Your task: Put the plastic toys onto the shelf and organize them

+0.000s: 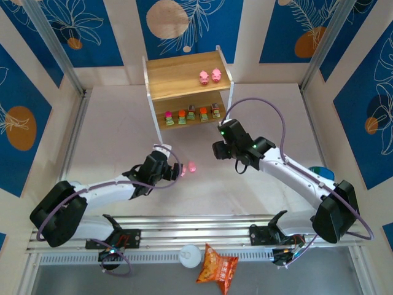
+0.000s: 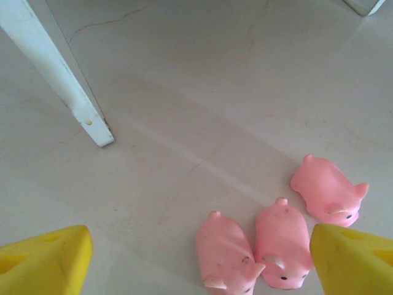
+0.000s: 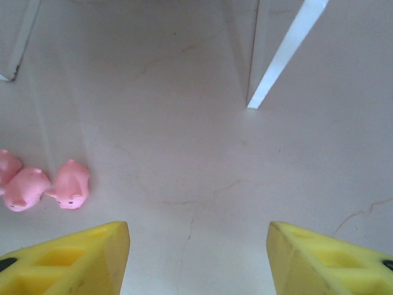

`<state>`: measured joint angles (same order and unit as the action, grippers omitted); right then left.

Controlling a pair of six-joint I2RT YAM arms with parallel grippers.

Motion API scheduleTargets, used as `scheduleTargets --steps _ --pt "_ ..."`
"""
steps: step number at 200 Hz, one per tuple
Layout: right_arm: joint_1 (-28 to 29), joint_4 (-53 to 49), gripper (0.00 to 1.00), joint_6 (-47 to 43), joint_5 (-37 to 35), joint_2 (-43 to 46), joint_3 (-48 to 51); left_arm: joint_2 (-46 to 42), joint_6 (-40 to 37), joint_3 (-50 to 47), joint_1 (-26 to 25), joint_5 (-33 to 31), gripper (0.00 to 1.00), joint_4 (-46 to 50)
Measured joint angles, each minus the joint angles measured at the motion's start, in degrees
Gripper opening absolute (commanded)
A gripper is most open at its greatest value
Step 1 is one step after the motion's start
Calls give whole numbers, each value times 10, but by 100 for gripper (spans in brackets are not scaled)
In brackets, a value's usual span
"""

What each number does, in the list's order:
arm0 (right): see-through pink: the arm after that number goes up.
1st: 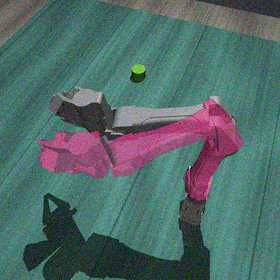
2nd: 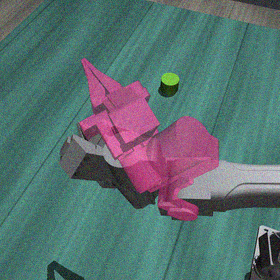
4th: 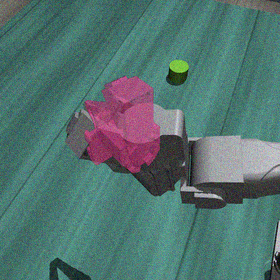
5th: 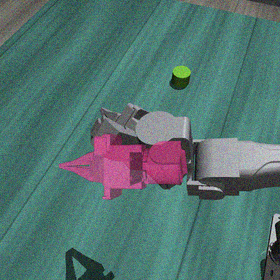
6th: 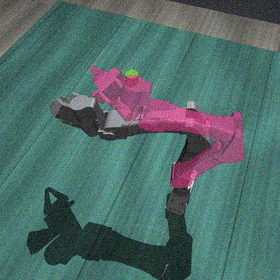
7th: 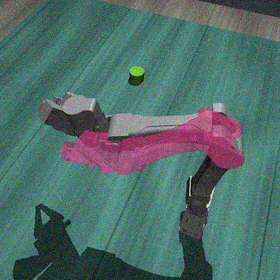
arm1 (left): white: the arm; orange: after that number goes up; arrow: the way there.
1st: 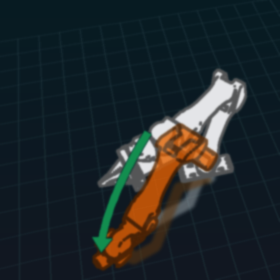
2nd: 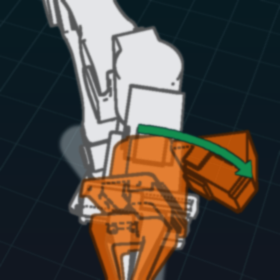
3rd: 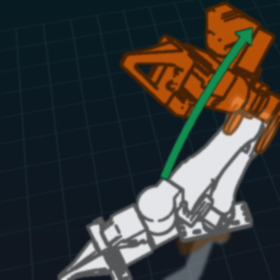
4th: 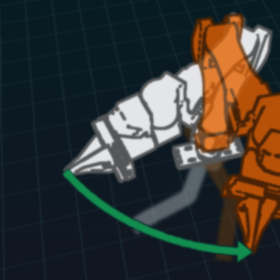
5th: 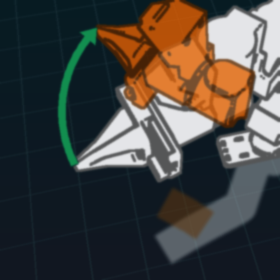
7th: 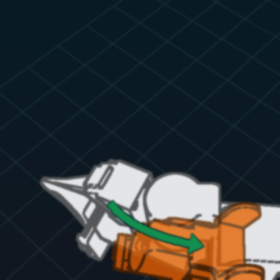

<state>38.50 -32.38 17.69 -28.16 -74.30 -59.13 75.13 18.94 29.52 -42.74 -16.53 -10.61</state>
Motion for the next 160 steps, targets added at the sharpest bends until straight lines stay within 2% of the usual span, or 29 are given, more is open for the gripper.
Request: scheduleTargets --steps 70,160 --pt "-3 93 61 31 31 3 100 0 2 0 -16 -6 84 21" --pt "7 199 61 42 36 3 184 -62 9 -20 -27 -22 85 92"
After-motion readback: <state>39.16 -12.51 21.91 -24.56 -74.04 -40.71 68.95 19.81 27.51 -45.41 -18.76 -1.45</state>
